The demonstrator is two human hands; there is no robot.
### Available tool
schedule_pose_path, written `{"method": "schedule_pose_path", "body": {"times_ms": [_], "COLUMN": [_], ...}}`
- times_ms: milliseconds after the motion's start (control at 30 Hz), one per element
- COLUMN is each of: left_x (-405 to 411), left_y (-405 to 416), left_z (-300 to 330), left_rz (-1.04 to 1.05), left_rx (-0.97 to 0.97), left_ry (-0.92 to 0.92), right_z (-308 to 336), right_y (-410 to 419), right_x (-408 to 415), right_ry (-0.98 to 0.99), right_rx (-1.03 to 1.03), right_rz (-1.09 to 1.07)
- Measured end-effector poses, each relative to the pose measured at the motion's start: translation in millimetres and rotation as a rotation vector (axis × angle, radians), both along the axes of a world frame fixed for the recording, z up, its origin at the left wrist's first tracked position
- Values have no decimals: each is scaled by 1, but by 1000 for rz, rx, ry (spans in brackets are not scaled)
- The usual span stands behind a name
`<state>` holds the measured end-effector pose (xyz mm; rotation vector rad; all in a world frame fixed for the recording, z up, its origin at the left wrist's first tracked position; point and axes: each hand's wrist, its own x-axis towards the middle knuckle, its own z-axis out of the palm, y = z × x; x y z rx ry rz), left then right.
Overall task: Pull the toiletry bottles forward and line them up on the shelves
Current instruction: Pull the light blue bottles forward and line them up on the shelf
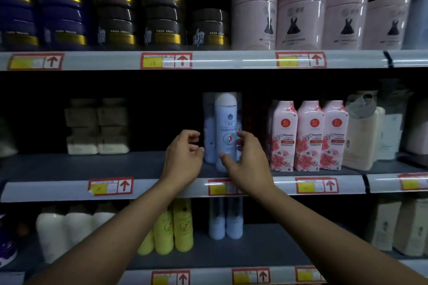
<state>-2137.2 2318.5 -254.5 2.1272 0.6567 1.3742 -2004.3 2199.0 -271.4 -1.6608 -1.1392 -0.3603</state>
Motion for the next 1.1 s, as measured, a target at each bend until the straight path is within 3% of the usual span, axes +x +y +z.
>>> {"method": "schedule_pose_path", "body": {"times_ms": [233, 433, 633, 867, 1100], "left_x": [52, 81, 75, 39, 14], "left_y": [42, 60, 57, 25, -9], "left_z": [2, -8, -8, -5, 0], "left_rz": [-119, -177, -104, 122, 10], "left_rx": [-199, -330, -282, -148, -82], "left_ry": [19, -79, -54, -102, -156], "right_z": [-1, -14, -11, -10, 0], "right_y": [34, 44, 37, 12, -12], "right_x": [21, 28, 26, 11, -7], "right_ry": [67, 74, 112, 105, 59], "right_rx": [-1, 21, 73, 153, 195], "right_rz": [-1, 25, 52, 120, 138]}}
